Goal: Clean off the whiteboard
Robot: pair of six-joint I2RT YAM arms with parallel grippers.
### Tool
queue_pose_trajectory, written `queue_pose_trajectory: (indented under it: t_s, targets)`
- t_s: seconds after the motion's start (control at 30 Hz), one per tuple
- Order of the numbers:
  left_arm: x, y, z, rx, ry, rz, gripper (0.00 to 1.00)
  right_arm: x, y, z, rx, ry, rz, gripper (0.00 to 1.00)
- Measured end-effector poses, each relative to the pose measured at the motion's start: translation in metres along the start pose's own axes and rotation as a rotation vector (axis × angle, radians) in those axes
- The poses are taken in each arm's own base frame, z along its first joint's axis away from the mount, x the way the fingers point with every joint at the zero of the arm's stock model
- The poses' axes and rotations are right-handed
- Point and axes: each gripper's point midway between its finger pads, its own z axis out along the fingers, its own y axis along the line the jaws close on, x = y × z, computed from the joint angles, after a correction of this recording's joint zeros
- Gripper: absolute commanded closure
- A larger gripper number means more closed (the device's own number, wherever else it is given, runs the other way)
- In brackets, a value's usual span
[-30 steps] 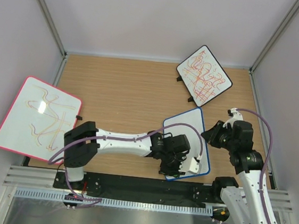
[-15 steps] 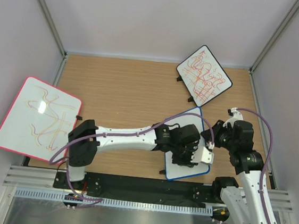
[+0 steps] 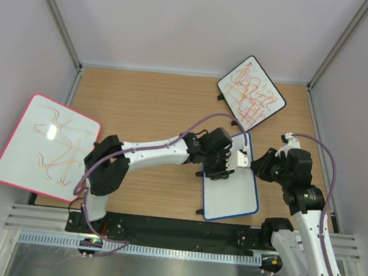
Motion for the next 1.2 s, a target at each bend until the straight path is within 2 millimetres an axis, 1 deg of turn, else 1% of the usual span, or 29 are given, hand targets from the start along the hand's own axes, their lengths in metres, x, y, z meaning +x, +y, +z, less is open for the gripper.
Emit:
queue_pose_trajectory:
  t_s: [0.1, 0.23, 0.3, 0.37, 0.43, 0.57, 0.63, 0.7, 0.77, 0.87, 0.93, 1.0, 1.07, 1.13, 1.2]
  targets:
    - [0.021, 0.025, -0.002, -0.039, 0.023, -0.049, 1.00, 0.000, 0.000, 0.000, -0.001, -0.001, 0.001, 0.99]
    - [0.048, 0.062, 0.001, -0.094, 0.053, -0.121, 1.00, 0.000, 0.000, 0.000, 0.000, -0.001, 0.006, 0.99]
    - [0.067, 0.082, 0.004, -0.128, 0.080, -0.162, 1.00, -0.001, 0.001, 0.000, -0.002, -0.003, 0.010, 0.99]
    - [0.080, 0.092, 0.005, -0.146, 0.103, -0.187, 1.00, -0.001, 0.002, 0.000, -0.004, -0.005, 0.015, 0.99]
    - [0.086, 0.096, 0.006, -0.153, 0.112, -0.202, 0.99, -0.002, 0.002, 0.000, -0.006, -0.006, 0.019, 0.99]
    - [0.081, 0.094, 0.002, -0.153, 0.100, -0.203, 1.00, -0.002, 0.003, 0.000, -0.009, -0.007, 0.019, 0.99]
    - [0.073, 0.091, -0.003, -0.145, 0.076, -0.207, 1.00, -0.001, 0.004, 0.000, -0.018, -0.005, 0.018, 0.99]
    - [0.060, 0.087, -0.011, -0.135, 0.039, -0.206, 1.00, -0.001, 0.007, -0.001, -0.030, -0.003, 0.017, 0.99]
    - [0.045, 0.082, -0.024, -0.130, 0.000, -0.197, 1.00, 0.000, 0.008, -0.002, -0.039, -0.001, 0.016, 0.99]
    - [0.025, 0.077, -0.048, -0.137, -0.062, -0.186, 1.00, 0.000, 0.010, -0.003, -0.050, 0.001, 0.015, 0.99]
    - [0.017, 0.075, -0.065, -0.148, -0.095, -0.180, 1.00, 0.001, 0.012, -0.004, -0.058, 0.002, 0.017, 0.99]
    - [0.015, 0.076, -0.078, -0.165, -0.114, -0.181, 1.00, 0.003, 0.013, -0.006, -0.063, 0.006, 0.020, 0.99]
    - [0.019, 0.080, -0.089, -0.184, -0.120, -0.193, 1.00, 0.005, 0.014, -0.008, -0.066, 0.022, 0.028, 0.99]
    - [0.029, 0.084, -0.093, -0.197, -0.112, -0.215, 1.00, 0.008, 0.016, -0.011, -0.069, 0.045, 0.041, 0.99]
    - [0.042, 0.087, -0.093, -0.203, -0.092, -0.240, 1.00, 0.009, 0.018, -0.013, -0.073, 0.062, 0.054, 0.99]
